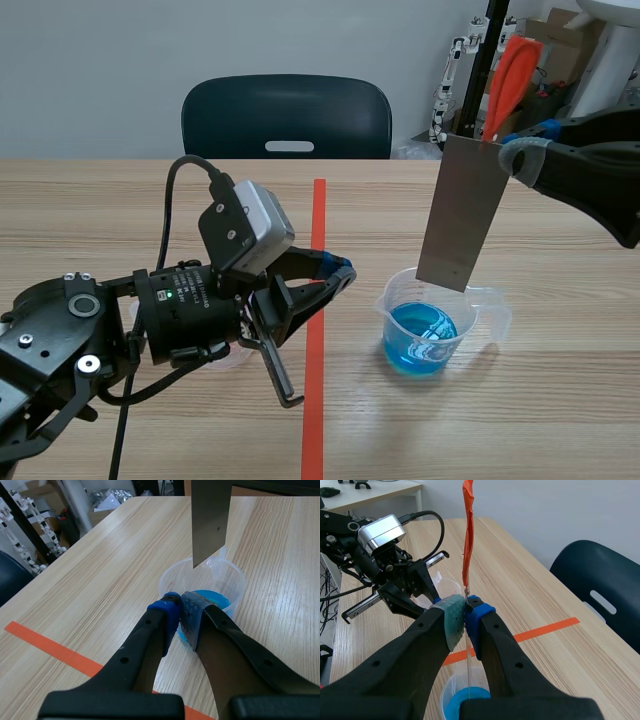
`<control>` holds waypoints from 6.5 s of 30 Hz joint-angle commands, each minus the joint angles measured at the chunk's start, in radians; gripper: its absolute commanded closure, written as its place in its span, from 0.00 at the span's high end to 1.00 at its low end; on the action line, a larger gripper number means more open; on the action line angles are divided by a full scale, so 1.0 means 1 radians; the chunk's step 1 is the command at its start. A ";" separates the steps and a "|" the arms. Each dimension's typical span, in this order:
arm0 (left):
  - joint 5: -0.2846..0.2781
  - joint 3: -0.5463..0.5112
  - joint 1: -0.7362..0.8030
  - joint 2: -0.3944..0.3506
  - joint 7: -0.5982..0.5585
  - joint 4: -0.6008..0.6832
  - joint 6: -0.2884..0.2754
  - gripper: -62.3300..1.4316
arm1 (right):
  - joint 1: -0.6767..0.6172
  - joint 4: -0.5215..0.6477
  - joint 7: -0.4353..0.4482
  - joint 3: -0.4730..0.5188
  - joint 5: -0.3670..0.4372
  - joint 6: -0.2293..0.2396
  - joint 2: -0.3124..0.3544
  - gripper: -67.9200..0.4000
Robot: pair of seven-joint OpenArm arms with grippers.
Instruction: Do the redox reaction experiment. lower the plate into the blue solution
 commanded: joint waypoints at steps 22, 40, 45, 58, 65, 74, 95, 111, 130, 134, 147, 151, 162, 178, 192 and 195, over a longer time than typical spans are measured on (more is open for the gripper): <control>-0.023 -0.001 -0.005 0.005 -0.030 0.008 -0.002 0.09 | 0.014 0.016 0.019 0.015 0.015 0.008 0.011 0.01; -0.023 -0.004 -0.002 0.002 -0.035 0.008 -0.002 0.09 | 0.014 0.016 0.019 0.015 0.015 0.008 0.011 0.01; -0.024 -0.029 0.024 -0.004 -0.035 0.028 -0.002 0.09 | 0.014 0.016 0.018 0.015 0.015 0.008 0.011 0.01; -0.198 -0.207 0.305 -0.054 -0.032 0.305 -0.002 0.67 | 0.014 0.016 -0.005 0.015 0.015 0.008 0.011 0.01; -0.328 -0.278 0.520 -0.053 -0.036 0.386 0.059 1.00 | 0.014 -0.003 -0.008 0.015 0.015 0.008 0.011 0.01; -0.427 -0.388 0.792 -0.052 -0.207 0.436 0.214 1.00 | 0.014 -0.021 -0.008 0.015 0.014 0.008 0.011 0.01; -0.412 -0.462 0.943 -0.041 -0.006 0.428 0.262 1.00 | 0.015 -0.071 -0.003 0.015 -0.086 0.008 -0.073 0.01; -0.411 -0.419 0.955 -0.028 -0.502 0.088 0.280 1.00 | 0.015 -0.077 -0.003 0.015 -0.139 0.008 -0.122 0.01; -0.229 -0.301 0.813 -0.028 -1.120 -0.309 0.605 1.00 | 0.021 -0.131 -0.003 0.015 -0.222 0.008 -0.205 0.01; -0.185 -0.301 0.784 -0.028 -1.160 -0.335 0.652 1.00 | 0.031 -0.146 -0.003 0.015 -0.227 0.006 -0.224 0.01; -0.187 -0.301 0.770 -0.028 -1.160 -0.346 0.647 1.00 | 0.092 -0.272 -0.015 0.015 -0.306 0.006 -0.332 0.01; -0.190 -0.301 0.770 -0.028 -1.160 -0.346 0.647 1.00 | 0.106 -0.302 -0.016 0.014 -0.323 0.008 -0.359 0.01; -0.198 -0.301 0.770 -0.028 -1.160 -0.346 0.647 1.00 | 0.117 -0.351 -0.015 0.013 -0.391 0.008 -0.414 0.01; -0.197 -0.301 0.770 -0.028 -1.160 -0.346 0.647 1.00 | 0.114 -0.358 -0.023 0.013 -0.423 0.008 -0.422 0.01; -0.197 -0.301 0.770 -0.028 -1.099 -0.346 0.647 1.00 | 0.114 -0.358 -0.041 -0.002 -0.423 0.008 -0.421 0.01; -0.197 -0.301 0.770 -0.028 -1.099 -0.346 0.647 1.00 | 0.114 -0.358 -0.041 -0.002 -0.423 0.008 -0.421 0.01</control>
